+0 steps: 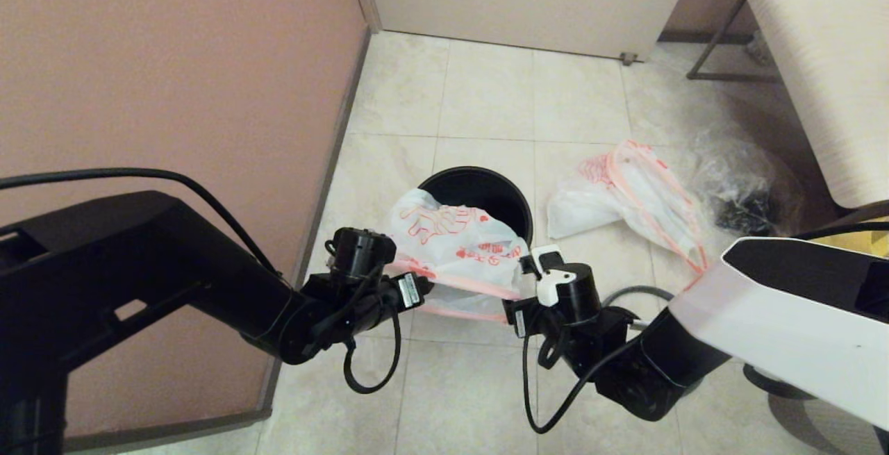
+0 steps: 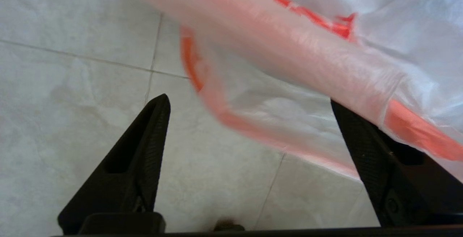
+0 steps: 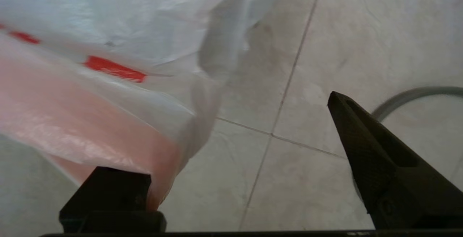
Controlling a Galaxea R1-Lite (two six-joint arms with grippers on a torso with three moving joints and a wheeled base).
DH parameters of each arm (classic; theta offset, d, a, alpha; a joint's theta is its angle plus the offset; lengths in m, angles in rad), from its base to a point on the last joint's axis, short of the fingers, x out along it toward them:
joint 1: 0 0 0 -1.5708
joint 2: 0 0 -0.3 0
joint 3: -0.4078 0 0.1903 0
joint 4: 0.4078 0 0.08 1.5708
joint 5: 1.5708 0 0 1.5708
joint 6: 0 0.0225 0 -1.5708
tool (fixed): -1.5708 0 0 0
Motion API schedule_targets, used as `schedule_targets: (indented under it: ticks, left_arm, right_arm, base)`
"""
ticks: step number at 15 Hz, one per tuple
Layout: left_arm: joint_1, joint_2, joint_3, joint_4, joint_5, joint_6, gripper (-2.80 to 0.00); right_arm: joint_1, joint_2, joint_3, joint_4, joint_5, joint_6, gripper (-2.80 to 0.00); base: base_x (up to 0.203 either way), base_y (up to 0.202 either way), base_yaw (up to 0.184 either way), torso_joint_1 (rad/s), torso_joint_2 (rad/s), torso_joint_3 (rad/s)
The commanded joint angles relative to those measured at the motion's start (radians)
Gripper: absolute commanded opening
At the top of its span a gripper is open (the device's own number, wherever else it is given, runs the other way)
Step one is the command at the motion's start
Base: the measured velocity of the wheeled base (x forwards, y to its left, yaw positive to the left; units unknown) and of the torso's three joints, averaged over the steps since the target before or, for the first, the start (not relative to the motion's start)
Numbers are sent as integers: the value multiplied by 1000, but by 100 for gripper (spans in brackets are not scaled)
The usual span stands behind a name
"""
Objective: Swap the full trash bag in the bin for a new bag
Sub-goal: Put the new garbage bag on the trash can
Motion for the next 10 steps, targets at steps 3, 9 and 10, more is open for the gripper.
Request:
schedule_targets:
  ticks: [3,9,10]
  left_arm:
    - [-4,-1,-47,2,0,-3,0]
    - [-6,70,-340,210,-19,-3,0]
    - [-5,78,-387,240,-20,-3,0]
  right_arm:
    - [8,8,45,-89,23,-15,0]
    - [-18,55,39,-96,36,-57,0]
    - [-28,63,27,-98,36,-71,0]
  base:
    - [0,0,0,0,0,0]
    - [0,0,0,0,0,0]
    - [0,0,0,0,0,0]
